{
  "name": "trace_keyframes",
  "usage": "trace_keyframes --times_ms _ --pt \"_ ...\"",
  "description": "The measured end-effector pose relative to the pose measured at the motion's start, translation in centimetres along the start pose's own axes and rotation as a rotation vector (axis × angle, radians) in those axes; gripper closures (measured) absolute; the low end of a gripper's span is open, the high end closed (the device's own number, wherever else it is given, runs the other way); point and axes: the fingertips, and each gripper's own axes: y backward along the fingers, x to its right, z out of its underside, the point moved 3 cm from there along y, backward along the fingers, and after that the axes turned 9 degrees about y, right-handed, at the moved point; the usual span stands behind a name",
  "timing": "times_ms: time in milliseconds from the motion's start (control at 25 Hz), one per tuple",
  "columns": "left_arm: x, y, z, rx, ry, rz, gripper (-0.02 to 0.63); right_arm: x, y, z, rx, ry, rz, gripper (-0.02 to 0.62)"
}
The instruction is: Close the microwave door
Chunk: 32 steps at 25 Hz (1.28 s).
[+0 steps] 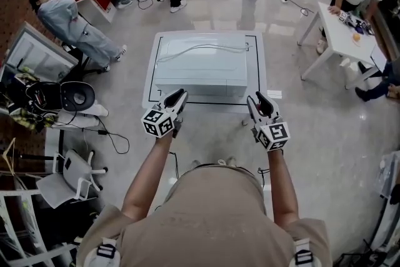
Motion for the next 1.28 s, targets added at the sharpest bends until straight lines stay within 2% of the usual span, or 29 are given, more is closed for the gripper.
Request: trace_keyframes --times_ms 280,560,680,1040,1280 --pt "-0.1 4.9 -3.3 0.054 -0.062 0.040 0.546 -4.1 -0.2 -4.0 0.042 0.047 0.011 0.456" --pt "-0.2 8.9 -3.7 0.083 -0.105 0.049 0.546 -9.7 0.4 -5.3 0.043 0.220 -0.027 0.456" --pt "-0.9 10.3 -2.9 0.078 -0.129 0.032 0.546 -11.3 0.3 -4.5 0.026 0.289 -0.044 0.456" --pt "-4.5 12.2 1.9 0.062 -0.063 -0.024 0.546 -13.3 -0.3 -0.1 -0.033 0.361 -0.049 0.456" --pt "-5.4 11.6 5.8 0.006 -0.027 -0.045 0.545 -13.5 -0.9 3.7 -0.086 0.322 -0.033 0.456"
